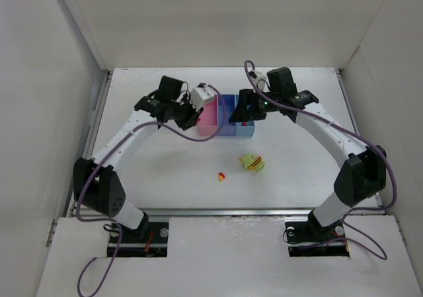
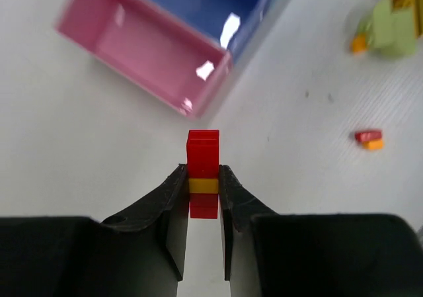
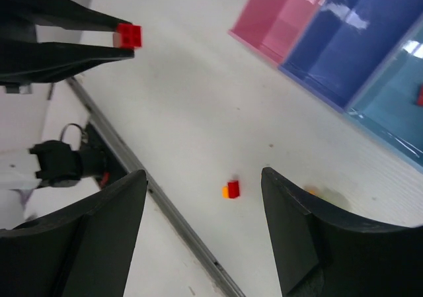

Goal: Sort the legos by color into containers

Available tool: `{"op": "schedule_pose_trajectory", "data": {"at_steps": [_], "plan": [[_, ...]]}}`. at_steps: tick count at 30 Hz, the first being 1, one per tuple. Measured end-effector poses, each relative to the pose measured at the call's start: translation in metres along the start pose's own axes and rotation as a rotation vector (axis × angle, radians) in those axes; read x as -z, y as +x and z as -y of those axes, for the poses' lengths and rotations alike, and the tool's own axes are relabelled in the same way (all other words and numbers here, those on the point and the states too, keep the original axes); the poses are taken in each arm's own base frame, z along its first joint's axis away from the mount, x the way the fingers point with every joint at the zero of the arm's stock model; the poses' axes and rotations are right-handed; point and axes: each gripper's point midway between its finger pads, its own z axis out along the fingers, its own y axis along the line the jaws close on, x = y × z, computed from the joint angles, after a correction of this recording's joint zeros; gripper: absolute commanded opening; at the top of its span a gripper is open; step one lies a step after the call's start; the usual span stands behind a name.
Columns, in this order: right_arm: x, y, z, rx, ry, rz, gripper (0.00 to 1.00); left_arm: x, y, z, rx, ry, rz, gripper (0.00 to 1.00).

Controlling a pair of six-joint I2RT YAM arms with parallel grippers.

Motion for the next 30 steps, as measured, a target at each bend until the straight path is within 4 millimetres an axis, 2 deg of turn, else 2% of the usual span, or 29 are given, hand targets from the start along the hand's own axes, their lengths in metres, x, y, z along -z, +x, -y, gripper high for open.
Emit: {"op": "schedule_pose_trajectory", "data": {"at_steps": [3,5,7,9,12,20,22,30], "plan": [[0.001,-0.015,-0.019,-0.005,-0.066,0.031,0.72,0.040,-0.064,-0.004,-0.052,-0.019,0.179,0.00],[-0.001,-0.029,-0.034,0.011,-0.106,0.057,0.72,0.057,-0.088,0.002,-0.074,-0.012,0.247,0.00],[-0.005,-0.043,-0.055,0.037,-0.152,0.075,0.72,0.065,-0.101,0.012,-0.087,0.020,0.282,0.00],[-0.008,-0.053,-0.075,0.060,-0.198,0.098,0.71,0.064,-0.102,0.023,-0.085,0.061,0.283,0.00],[-0.008,-0.055,-0.092,0.052,-0.252,0.122,0.66,0.063,-0.097,0.033,-0.070,0.101,0.261,0.00],[-0.005,-0.062,-0.091,-0.009,-0.291,0.145,0.66,0.062,-0.093,0.043,-0.062,0.131,0.239,0.00],[-0.004,-0.063,-0.092,-0.010,-0.299,0.147,0.64,0.063,-0.095,0.046,-0.068,0.137,0.241,0.00],[-0.010,-0.054,-0.095,-0.021,-0.324,0.111,0.58,0.063,-0.097,0.046,-0.071,0.127,0.240,0.00]]}}
